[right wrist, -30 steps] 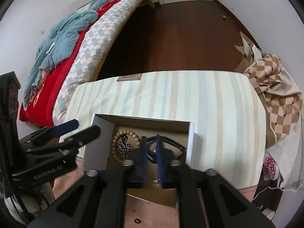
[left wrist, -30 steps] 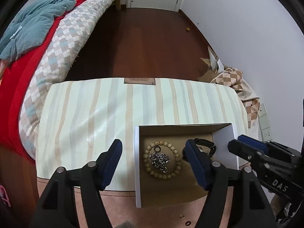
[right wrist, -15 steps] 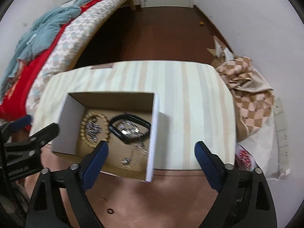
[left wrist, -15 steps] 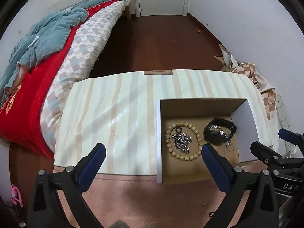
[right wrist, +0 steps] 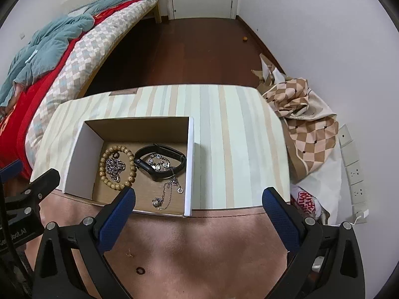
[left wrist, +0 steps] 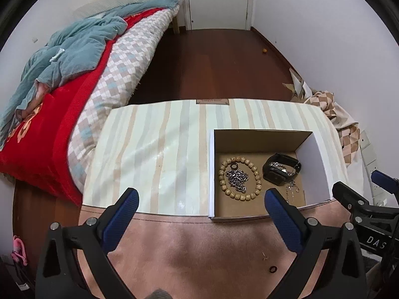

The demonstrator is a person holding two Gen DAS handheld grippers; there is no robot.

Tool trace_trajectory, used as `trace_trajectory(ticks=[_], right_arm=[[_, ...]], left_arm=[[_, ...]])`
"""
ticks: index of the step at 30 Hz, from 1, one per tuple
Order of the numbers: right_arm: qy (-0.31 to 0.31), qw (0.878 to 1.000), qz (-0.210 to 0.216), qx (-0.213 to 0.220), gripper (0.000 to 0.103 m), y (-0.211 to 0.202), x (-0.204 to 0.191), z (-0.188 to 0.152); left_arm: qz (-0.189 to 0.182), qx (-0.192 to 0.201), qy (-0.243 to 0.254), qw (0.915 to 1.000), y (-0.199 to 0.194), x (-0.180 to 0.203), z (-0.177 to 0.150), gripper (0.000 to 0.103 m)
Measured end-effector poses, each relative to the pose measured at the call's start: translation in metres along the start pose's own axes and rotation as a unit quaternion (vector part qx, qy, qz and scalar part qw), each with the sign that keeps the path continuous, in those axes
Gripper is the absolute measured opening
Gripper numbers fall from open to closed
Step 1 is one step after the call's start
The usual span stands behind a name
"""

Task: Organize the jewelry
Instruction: 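Withdraw both grippers from the box toward the remaining pieces on the table, then grasp the small black ring with the right gripper while the left gripper grasps a small silver earring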

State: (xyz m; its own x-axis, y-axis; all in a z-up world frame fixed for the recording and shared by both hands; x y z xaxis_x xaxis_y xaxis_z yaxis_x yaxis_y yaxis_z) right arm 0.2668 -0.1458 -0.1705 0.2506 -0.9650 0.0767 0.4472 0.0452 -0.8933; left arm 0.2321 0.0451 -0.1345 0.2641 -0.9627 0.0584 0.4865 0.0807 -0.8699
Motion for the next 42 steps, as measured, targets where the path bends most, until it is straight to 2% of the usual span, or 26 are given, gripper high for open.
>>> trace_trajectory(ticks=[15, 19, 22, 25, 26, 27, 29, 35, 42], right_arm=[[0.010, 0.998, -0.004, 0.060, 0.103, -0.085, -0.004, -0.024], [0.007, 0.999, 0.002, 0.054, 0.103, -0.086, -0.010, -0.042], [0.009, 0.999, 0.017, 0.035, 0.103, -0.067, -0.017, -0.067], [0.017, 0.999, 0.027, 0.040, 0.101, -0.044, -0.027, -0.100], [0.014, 0.999, 0.035, 0.038, 0.093, -0.035, -0.032, -0.110], [0.010, 0.999, 0.041, 0.031, 0.079, -0.024, -0.037, -0.118], [0.006, 0.998, 0.060, 0.018, 0.062, -0.005, -0.047, -0.131], [-0.020, 0.996, 0.087, 0.008, 0.056, 0.024, -0.074, -0.150], [-0.043, 0.995, 0.088, 0.006, 0.043, 0.037, -0.091, -0.150]], left_arm=[[0.000, 0.048, -0.016, 0.9987, -0.069, -0.016, -0.024, 0.103], [0.015, 0.036, -0.016, 0.9991, -0.062, -0.023, -0.043, 0.103], [0.034, 0.009, -0.014, 0.9993, -0.042, -0.031, -0.067, 0.103], [0.055, -0.015, -0.010, 0.9983, -0.013, -0.039, -0.094, 0.103], [0.058, -0.029, -0.007, 0.9979, -0.002, -0.041, -0.102, 0.103], [0.061, -0.044, -0.004, 0.9972, 0.012, -0.044, -0.112, 0.103], [0.064, -0.066, 0.005, 0.9957, 0.029, -0.045, -0.126, 0.103], [0.063, -0.099, 0.007, 0.9930, 0.054, -0.053, -0.147, 0.103], [0.054, -0.098, -0.003, 0.9937, 0.059, -0.059, -0.145, 0.103]])
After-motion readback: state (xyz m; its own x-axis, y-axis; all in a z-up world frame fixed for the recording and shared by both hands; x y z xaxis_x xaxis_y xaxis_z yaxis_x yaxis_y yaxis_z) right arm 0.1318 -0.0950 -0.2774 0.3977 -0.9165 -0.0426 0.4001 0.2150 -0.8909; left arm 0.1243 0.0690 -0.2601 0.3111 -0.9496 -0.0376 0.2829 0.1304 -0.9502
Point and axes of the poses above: each gripper's, at about its wrist camera, not at the fingertips, and y roughly the way its jaws point, x to its right, z to its top, the point moved 2 cm from there along y, roughly the way its jaws point, and after that the axes turned 9 degrees about -y, right-handed, at the moved point
